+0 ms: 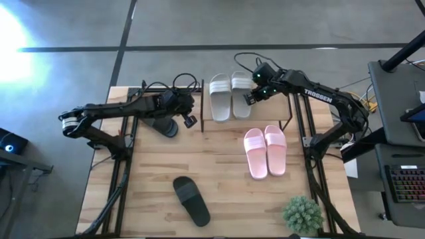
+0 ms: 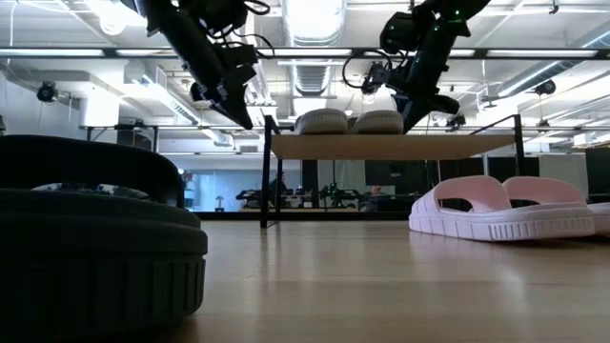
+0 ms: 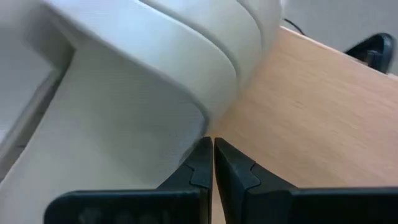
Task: Pick and place slides into the shelf
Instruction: Adjust the gray slide on the shelf
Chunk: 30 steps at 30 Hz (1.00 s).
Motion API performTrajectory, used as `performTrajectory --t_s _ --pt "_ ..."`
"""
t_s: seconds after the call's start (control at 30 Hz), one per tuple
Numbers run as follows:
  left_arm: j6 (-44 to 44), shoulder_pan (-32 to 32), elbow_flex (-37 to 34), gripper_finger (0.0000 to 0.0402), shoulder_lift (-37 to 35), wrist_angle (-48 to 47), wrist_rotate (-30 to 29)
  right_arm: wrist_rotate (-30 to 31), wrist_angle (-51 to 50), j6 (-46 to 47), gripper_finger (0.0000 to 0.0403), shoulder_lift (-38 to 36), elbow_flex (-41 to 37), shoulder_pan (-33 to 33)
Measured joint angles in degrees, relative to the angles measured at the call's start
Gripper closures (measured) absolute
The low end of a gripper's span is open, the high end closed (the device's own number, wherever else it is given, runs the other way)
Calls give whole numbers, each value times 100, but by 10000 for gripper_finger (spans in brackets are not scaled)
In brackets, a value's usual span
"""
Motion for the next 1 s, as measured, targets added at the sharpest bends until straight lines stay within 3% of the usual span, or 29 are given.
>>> performTrajectory --t_s 0.33,0.43,0.53,0.63,0.8,1.0 --pt "12 186 -16 401 2 324 9 -346 -119 -259 394 2 0 179" --pt "12 207 -27 402 2 344 32 84 -443 -142 394 -11 0 199" --pt "9 207 -27 402 2 350 57 928 -744 -26 394 -131 0 183" --pt "-11 207 -27 402 2 350 194 1305 -543 -9 394 -304 2 65" --pt "-271 205 -29 402 2 416 328 1137 3 161 394 -286 344 -312" --pt "-284 207 -32 402 2 439 332 831 7 202 394 265 903 -725"
